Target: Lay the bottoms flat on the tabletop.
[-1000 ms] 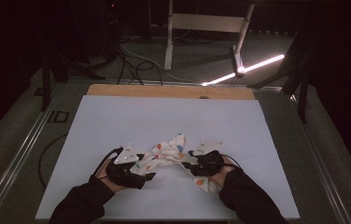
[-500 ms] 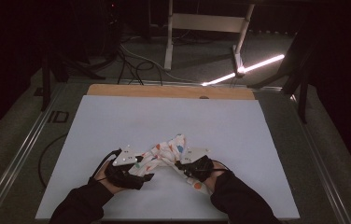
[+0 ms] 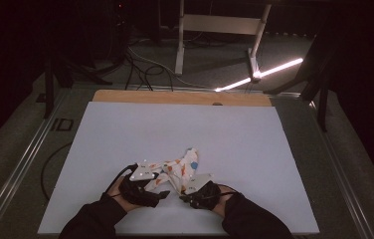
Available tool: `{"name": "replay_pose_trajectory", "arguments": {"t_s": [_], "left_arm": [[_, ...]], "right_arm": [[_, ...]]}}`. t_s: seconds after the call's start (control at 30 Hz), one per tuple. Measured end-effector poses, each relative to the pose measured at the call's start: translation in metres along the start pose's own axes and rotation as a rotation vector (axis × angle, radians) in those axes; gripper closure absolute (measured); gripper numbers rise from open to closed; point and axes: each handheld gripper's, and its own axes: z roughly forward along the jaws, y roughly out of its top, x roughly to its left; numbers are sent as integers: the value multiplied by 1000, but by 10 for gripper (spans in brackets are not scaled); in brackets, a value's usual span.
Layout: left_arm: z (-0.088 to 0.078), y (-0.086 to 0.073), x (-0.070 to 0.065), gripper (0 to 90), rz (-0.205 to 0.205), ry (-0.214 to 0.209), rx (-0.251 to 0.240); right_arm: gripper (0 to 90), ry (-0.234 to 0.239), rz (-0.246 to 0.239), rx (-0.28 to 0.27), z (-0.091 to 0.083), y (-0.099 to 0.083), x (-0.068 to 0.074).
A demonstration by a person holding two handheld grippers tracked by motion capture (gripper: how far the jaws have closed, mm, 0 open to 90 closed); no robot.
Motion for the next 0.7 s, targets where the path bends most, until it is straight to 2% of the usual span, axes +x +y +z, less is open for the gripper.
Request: {"name": "replay_pose_trajectory", "arguments": {"t_s": [0.07, 0.13, 0.17, 0.2, 0.23, 0.33, 0.43, 0.57, 0.63, 0.7], "left_arm": [[5, 3, 0, 300, -20, 26, 9], [8, 6, 1, 301, -27, 52, 12], [9, 7, 3, 300, -24, 70, 13], [10, 8, 6, 300, -33, 79, 7], [10, 10, 10, 303, -45, 88, 11], [12, 12, 24, 318, -64, 109, 26], [18, 11, 39, 351, -112, 89, 45], [27, 12, 46, 391, -129, 64, 58], [32, 12, 47, 431, -130, 45, 67], [36, 12, 47, 444, -128, 37, 81]], "right_arm": [[613, -5, 15, -11, -3, 1, 0], [529, -38, 20, -36, -10, 2, -4], [522, -43, 25, -50, -17, 2, -8], [510, -71, 30, -74, -22, 2, -12], [506, -84, 67, -96, -29, 2, -17], [527, -169, 127, -137, -46, 0, -37], [553, -238, 207, -148, -53, -3, -60], [557, -287, 269, -140, -47, -2, -92], [557, -293, 295, -131, -40, 0, -107], [560, -272, 327, -134, -32, 2, -120]]}}
